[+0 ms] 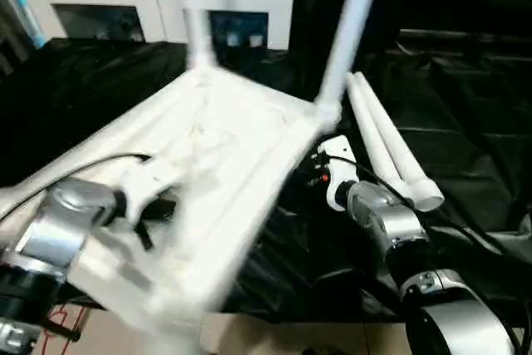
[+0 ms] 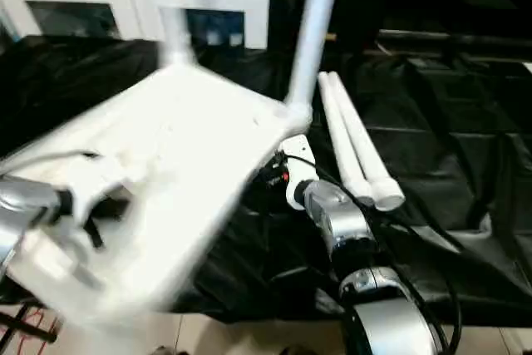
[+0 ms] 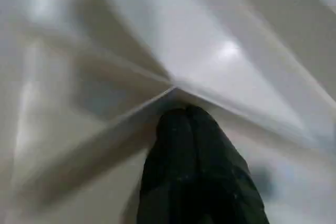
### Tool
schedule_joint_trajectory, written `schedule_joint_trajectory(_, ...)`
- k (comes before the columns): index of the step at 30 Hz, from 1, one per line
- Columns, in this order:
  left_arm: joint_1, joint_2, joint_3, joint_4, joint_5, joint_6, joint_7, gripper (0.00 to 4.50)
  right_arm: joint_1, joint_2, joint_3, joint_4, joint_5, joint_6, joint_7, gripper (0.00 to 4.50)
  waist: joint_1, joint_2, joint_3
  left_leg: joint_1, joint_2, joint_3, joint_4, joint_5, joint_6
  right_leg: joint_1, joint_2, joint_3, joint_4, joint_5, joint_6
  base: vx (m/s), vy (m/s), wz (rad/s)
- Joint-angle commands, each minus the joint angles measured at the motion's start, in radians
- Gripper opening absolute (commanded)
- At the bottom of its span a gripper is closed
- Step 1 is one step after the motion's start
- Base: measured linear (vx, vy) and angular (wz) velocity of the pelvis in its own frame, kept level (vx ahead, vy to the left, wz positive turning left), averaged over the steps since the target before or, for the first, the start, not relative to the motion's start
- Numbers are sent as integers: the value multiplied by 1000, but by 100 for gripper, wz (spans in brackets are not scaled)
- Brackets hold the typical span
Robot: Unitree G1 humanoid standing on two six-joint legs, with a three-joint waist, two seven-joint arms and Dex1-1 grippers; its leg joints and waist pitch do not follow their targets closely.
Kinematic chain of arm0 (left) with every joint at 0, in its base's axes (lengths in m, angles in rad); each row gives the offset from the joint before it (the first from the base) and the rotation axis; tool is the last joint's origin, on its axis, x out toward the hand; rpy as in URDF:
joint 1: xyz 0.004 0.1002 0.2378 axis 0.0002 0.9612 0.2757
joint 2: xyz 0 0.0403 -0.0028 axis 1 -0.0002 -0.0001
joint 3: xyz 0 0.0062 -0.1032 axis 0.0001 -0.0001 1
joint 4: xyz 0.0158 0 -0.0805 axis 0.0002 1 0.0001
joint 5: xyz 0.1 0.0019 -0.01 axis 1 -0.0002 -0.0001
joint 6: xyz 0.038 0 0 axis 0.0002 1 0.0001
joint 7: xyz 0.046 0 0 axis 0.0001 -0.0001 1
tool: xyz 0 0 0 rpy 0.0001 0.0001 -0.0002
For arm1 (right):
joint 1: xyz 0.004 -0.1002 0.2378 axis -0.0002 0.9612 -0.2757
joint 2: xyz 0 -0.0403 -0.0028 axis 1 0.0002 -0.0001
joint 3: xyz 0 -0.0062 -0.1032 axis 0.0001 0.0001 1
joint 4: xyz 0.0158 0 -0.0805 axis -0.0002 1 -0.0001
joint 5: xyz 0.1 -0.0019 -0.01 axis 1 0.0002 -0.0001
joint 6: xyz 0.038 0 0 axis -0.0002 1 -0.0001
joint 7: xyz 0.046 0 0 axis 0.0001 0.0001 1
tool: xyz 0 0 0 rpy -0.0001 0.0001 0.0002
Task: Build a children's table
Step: Rotate table base
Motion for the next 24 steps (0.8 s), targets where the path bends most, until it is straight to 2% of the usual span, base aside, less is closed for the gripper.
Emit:
schedule_joint_trajectory(1,-12,-14,-24,-44,-47,-21,-54,0,-27,24,19,-1,0,-14,21,83,2,10,-70,20,17,-8,-70,-216,-7,54,-42,41,-51,-159,-243,0,0,0)
schedule_joint_trajectory(4,-30,-39,-41,-63,-76,-9,-87,0,-31,28,24,0,-1,-14,31,44,0,8,-66,22,17,-7,-70,-236,-7,52,-41,43,-55,-198,-236,0,0,0)
schedule_joint_trajectory(5,-58,-80,-57,-43,-74,-34,-82,0,-32,32,28,-1,-2,-15,37,44,-1,7,-65,23,17,-8,-71,-254,-11,51,-41,43,-58,-230,-228,0,0,0)
schedule_joint_trajectory(7,-76,-105,-64,-15,-60,-60,-67,0,-33,34,29,0,-3,-16,40,16,1,6,-63,28,16,-8,-71,-279,-18,47,-40,45,-65,-280,-212,0,0,0)
schedule_joint_trajectory(8,-86,-117,-68,4,-49,-78,-53,0,-33,35,30,-1,-3,-17,40,16,2,5,-61,28,15,-7,-72,-289,-21,45,-39,45,-69,-304,-202,0,0,0)
schedule_joint_trajectory(10,-123,-148,-75,79,-3,-130,9,0,-34,37,31,2,-5,-20,41,6,2,3,-63,29,15,-10,-72,-304,-27,46,-39,44,-71,-333,-184,0,0,0)
schedule_joint_trajectory(11,-151,-165,-79,139,34,-166,64,0,-34,37,33,3,-7,-22,39,6,1,3,-64,26,16,-12,-72,-297,-30,49,-41,44,-68,-330,-179,0,0,0)
schedule_joint_trajectory(12,-156,-166,-79,148,39,-170,72,0,-34,37,33,3,-7,-22,39,6,0,1,-62,24,13,-11,-73,-299,-27,48,-38,43,-73,-338,-172,0,0,0)
schedule_joint_trajectory(13,-220,-184,-88,282,108,-222,187,0,-35,34,29,-1,-7,-25,32,6,-1,5,-61,27,10,-11,-71,-317,-28,44,-33,42,-77,-358,-156,0,0,0)
schedule_joint_trajectory(14,-239,-186,-92,321,125,-235,218,0,-36,33,27,-2,-7,-27,29,6,2,4,-65,30,10,-14,-70,-320,-31,46,-38,42,-77,-372,-145,0,0,0)
schedule_joint_trajectory(15,-268,-180,-108,385,158,-266,264,0,-34,27,21,-12,-5,-25,25,6,-2,1,-63,21,10,-17,-72,-317,-32,52,-39,40,-77,-387,-138,0,0,0)
schedule_joint_trajectory(16,-268,-180,-108,385,158,-266,264,0,-34,27,21,-12,-5,-25,25,6,-3,-1,-64,19,8,-18,-72,-315,-32,53,-39,38,-78,-401,-131,0,0,0)
schedule_joint_trajectory(18,-289,-180,-112,434,176,-280,308,0,-32,20,17,-24,-4,-24,22,6,-8,2,-66,16,11,-21,-72,-306,-32,54,-41,37,-76,-397,-135,0,0,0)
schedule_joint_trajectory(19,-289,-180,-112,434,176,-280,308,0,-32,20,17,-24,-4,-24,22,6,-8,1,-67,24,11,-19,-69,-316,-29,46,-40,38,-78,-390,-145,0,0,0)
schedule_joint_trajectory(20,-305,-185,-110,464,186,-287,348,0,-30,15,12,-35,-1,-21,20,6,-8,2,-67,23,13,-19,-68,-304,-25,48,-42,39,-75,-364,-163,0,0,0)
schedule_joint_trajectory(21,-325,-190,-111,510,204,-306,399,0,-27,9,5,-53,3,-16,18,6,-8,6,-67,22,12,-18,-68,-300,-23,47,-38,38,-74,-350,-168,0,0,0)
schedule_joint_trajectory(24,-357,-208,-97,585,223,-332,490,0,-22,-3,-5,-80,6,-10,14,6,-4,7,-71,22,12,-16,-67,-275,-15,51,-35,38,-66,-264,-186,0,0,0)
